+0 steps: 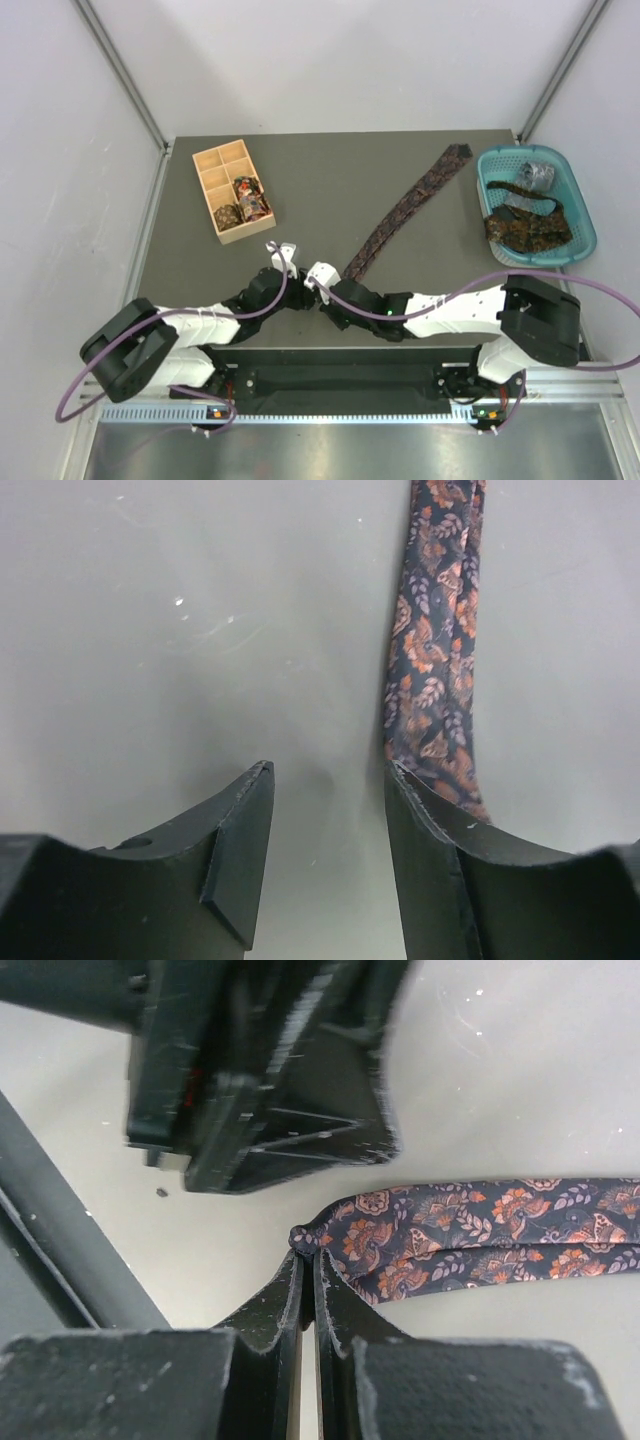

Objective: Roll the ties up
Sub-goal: Roll the tie

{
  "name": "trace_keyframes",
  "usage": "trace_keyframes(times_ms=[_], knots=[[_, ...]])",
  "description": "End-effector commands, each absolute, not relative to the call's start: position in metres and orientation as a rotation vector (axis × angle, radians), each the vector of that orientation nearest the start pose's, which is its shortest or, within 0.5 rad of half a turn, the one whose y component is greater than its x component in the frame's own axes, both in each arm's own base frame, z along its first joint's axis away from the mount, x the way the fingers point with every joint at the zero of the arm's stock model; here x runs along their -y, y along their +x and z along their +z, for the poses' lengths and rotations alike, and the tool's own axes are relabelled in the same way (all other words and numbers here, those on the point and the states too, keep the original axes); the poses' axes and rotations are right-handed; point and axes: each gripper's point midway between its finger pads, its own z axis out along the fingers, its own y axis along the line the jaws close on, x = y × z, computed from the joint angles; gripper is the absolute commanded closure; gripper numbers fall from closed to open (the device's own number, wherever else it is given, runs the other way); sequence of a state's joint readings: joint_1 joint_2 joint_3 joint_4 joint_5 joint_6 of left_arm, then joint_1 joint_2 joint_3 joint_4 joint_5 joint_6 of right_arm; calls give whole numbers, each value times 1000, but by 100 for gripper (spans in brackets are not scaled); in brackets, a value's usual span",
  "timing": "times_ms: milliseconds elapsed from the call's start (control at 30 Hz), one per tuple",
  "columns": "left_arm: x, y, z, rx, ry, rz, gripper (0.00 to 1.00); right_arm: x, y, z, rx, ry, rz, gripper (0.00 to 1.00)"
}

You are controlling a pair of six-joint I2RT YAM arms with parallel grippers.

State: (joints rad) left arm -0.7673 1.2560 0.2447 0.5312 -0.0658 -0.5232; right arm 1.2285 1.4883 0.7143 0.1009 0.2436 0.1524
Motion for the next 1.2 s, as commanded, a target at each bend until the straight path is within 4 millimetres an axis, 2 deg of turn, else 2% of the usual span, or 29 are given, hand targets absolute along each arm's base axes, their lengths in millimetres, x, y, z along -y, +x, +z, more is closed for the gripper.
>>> trace_keyframes(times_ms=[0,133,333,567,633,733,833,967,1167], knots=[[257,237,68,-2045,209,-847,48,-359,168,74,-1960,-1032,437,100],[268,230,66,-2062,235,-920,50,-363,164,75,-1946,-1046,440,100],[275,221,45,-2148,208,-972,52,-363,162,83,-1912,-1014,449,95],[253,231,10,-2309,52,-765,54,-362,161,84,-1898,-1005,439,97],[253,231,3,-2359,61,-723,60,-363,159,84,-1893,-1010,442,98],[266,226,6,-2373,114,-798,70,-364,158,85,-1885,-1011,445,99],[278,220,9,-2363,152,-870,74,-364,159,83,-1890,-1014,438,99],[293,216,15,-2352,193,-946,75,-366,158,83,-1889,-1017,440,98],[304,212,17,-2358,270,-974,77,-363,160,82,-1897,-1003,423,95]])
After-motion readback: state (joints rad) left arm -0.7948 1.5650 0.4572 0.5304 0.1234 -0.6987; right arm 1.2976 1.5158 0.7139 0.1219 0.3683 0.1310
